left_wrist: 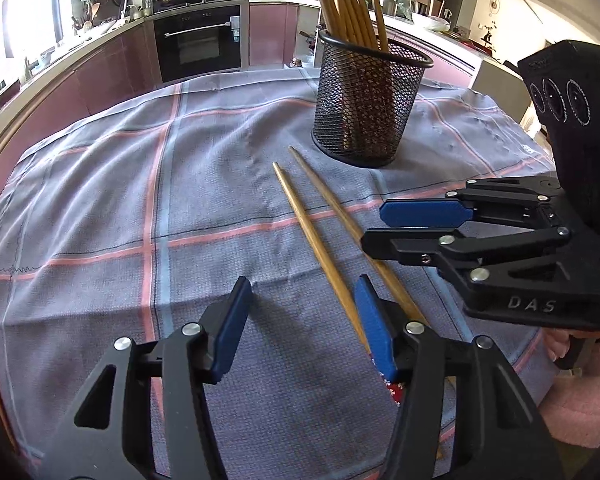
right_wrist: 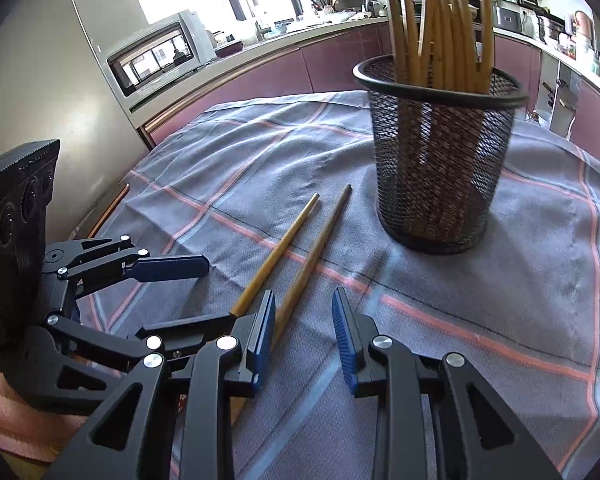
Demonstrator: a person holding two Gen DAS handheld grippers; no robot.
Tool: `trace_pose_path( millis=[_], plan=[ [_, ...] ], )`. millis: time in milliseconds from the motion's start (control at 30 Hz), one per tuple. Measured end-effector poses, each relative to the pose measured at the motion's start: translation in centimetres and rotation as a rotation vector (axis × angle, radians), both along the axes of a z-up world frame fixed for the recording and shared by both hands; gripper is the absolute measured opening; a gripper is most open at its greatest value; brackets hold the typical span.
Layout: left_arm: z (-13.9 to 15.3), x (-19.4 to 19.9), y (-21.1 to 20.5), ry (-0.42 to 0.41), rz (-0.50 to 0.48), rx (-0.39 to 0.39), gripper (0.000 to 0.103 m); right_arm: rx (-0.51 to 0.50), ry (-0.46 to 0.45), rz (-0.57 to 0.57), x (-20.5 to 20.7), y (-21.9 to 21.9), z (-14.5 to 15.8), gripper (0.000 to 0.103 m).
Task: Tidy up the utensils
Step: 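Move both tools toward the last two chopsticks on the cloth, then close the left tool on one chopstick while the right tool grasps the other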
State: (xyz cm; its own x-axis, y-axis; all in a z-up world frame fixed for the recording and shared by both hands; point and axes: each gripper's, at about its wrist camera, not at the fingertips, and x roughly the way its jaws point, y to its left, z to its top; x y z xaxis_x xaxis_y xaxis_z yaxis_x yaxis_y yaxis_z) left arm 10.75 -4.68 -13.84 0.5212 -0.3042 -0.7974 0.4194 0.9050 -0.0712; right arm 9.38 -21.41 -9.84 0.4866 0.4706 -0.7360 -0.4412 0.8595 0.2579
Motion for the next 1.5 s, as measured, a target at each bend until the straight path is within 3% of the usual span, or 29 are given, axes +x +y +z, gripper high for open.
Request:
trace_pose_path(
  millis=[333, 867, 1033, 1500],
  plan=[
    [0.0, 1.1, 0.0, 0.006, 0.019, -0.009, 0.038, -0.077, -0.030, -0.006, 0.7, 1.4, -0.2, 0.023],
    [0.0, 2.2, -0.6, 0.006, 0.036, -0.001, 0.032, -0.079, -0.015, -0.029, 1.2, 1.3, -0.2, 0.019],
    [0.0, 2.4, -0.8, 0.005, 0.047, 0.003, 0.024, -0.062, -0.006, -0.039, 1.1, 1.1, -0.2, 0.012],
    [-0.2, 3.2, -0.7, 0.020, 0.091, -0.020, 0.010, -0.052, 0.002, -0.049, 1.5, 1.2, -0.3, 0.010]
  ],
)
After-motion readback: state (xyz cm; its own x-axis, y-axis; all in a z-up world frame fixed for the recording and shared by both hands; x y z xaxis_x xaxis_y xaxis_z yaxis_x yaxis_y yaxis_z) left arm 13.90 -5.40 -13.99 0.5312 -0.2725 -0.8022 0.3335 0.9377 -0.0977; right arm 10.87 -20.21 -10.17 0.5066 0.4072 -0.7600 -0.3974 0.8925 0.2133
